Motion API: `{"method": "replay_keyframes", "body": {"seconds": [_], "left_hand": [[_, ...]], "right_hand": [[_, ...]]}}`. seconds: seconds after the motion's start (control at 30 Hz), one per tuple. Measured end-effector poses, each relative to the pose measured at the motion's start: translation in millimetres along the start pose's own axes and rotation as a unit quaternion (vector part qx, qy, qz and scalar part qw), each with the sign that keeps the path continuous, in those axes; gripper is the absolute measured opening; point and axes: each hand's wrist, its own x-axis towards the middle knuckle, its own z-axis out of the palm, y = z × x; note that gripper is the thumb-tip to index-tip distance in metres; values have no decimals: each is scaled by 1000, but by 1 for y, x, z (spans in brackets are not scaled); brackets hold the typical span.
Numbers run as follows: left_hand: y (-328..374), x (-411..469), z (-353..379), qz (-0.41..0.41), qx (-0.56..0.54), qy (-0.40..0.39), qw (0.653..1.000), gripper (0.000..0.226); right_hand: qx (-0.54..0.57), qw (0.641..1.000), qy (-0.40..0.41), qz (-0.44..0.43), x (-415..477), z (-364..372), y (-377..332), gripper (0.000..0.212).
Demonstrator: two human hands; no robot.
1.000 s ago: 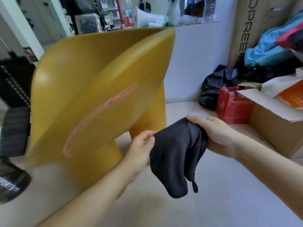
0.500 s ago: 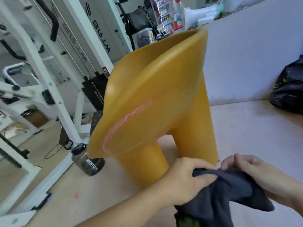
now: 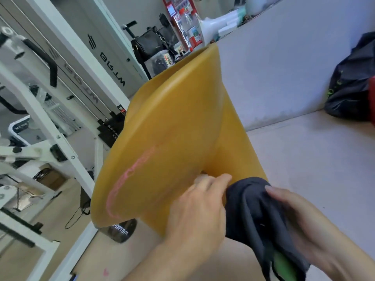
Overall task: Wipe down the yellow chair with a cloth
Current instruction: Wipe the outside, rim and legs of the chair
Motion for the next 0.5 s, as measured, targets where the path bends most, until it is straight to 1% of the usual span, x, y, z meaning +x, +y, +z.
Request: {"method": "replay_keyframes", "body": {"seconds": [0.03, 0.1, 0.13, 0.17, 0.2, 0.23, 0.27, 0.3, 0.33, 0.37, 0.4, 0.43, 0.47, 0.5], "left_hand": [[6, 6, -22, 54, 13, 39, 998, 38], [16, 26, -67, 139, 25, 90, 986, 27], [16, 41, -86, 163, 54, 115, 978, 23], [14, 57, -105, 169, 98, 136, 971, 23], [9, 75, -120, 160, 146, 154, 964, 28], [1, 92, -132, 135, 184, 157, 961, 34], [-9, 107, -140, 97, 190, 144, 966, 39], [-21, 120, -144, 60, 157, 122, 978, 39], [-35, 128, -143, 28, 88, 93, 991, 37], [-46, 133, -140, 11, -7, 64, 998, 33], [-54, 135, -136, 5, -95, 57, 994, 30], [-56, 135, -136, 1, -144, 63, 988, 29], [-55, 133, -135, 3, -167, 68, 984, 29], [-54, 132, -134, 6, -168, 73, 983, 30]], "right_hand": [[43, 999, -16, -5, 2, 0, 3, 74], [81, 994, -61, -37, 8, 6, -4, 69], [50, 994, -75, -62, 9, 16, -15, 61], [-7, 993, -75, -93, 9, 28, -27, 51], [-75, 985, -68, -139, 11, 42, -41, 36], [-138, 969, -54, -196, 15, 60, -54, 20], [-206, 943, -32, -261, 21, 80, -69, 11], [-273, 905, -6, -327, 29, 98, -80, 11], [-330, 863, 22, -382, 41, 113, -85, 12], [-375, 822, 52, -427, 54, 129, -85, 21], [-406, 781, 94, -465, 66, 142, -83, 34], [-415, 751, 145, -493, 79, 150, -80, 45], [-409, 730, 187, -515, 92, 153, -75, 50], [-389, 714, 223, -538, 105, 149, -68, 49]]}}
